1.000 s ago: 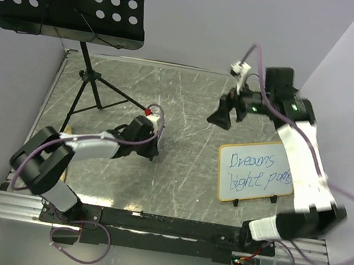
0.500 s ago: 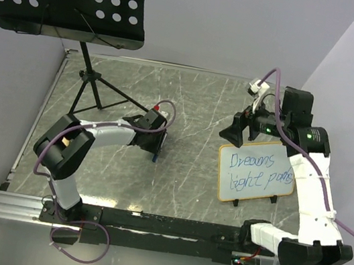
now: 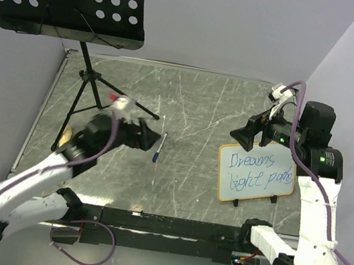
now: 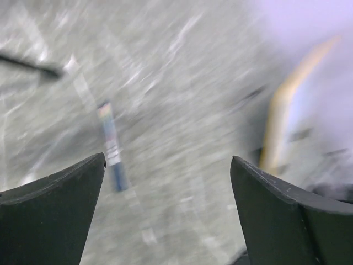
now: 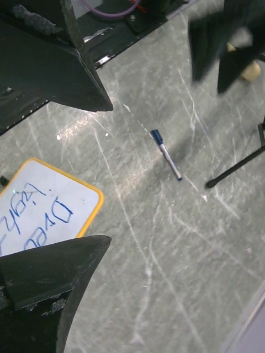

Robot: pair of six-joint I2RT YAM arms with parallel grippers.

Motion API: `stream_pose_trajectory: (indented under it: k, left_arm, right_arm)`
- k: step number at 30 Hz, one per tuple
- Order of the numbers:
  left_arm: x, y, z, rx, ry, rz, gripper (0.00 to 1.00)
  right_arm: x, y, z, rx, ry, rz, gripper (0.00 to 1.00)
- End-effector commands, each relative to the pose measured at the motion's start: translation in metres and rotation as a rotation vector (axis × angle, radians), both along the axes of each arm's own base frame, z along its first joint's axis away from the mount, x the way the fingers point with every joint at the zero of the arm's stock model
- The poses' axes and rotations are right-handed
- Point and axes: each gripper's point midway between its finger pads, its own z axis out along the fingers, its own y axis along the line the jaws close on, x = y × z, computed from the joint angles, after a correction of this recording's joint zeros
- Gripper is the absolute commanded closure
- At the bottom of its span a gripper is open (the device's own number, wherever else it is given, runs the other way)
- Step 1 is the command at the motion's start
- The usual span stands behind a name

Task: Write a sentence on the whiteboard
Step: Reset both arms

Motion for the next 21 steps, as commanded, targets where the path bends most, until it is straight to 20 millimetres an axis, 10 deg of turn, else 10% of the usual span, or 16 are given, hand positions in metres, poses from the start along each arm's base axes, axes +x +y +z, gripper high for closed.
stream_pose_trajectory:
  k: [1,11,21]
  left_arm:
    - [-0.033,-0.001,0.057,-0.313,-0.088,-0.082,0.01]
    - [-0.052,0.034,0.132,-0.27,-0.159,-0.003,0.03]
    - [-0.052,0.032,0.121,-0.257,-0.131,-0.013,0.03]
  right_arm:
    - [0.015,-0.025,0.012,0.072,-0.033,-0.219,0.0]
    - [0.005,-0.076,0.049,0.177,-0.147,-0.636,0.0]
    - [-0.011,-0.08,0.05,0.165,-0.212,-0.647,0.0]
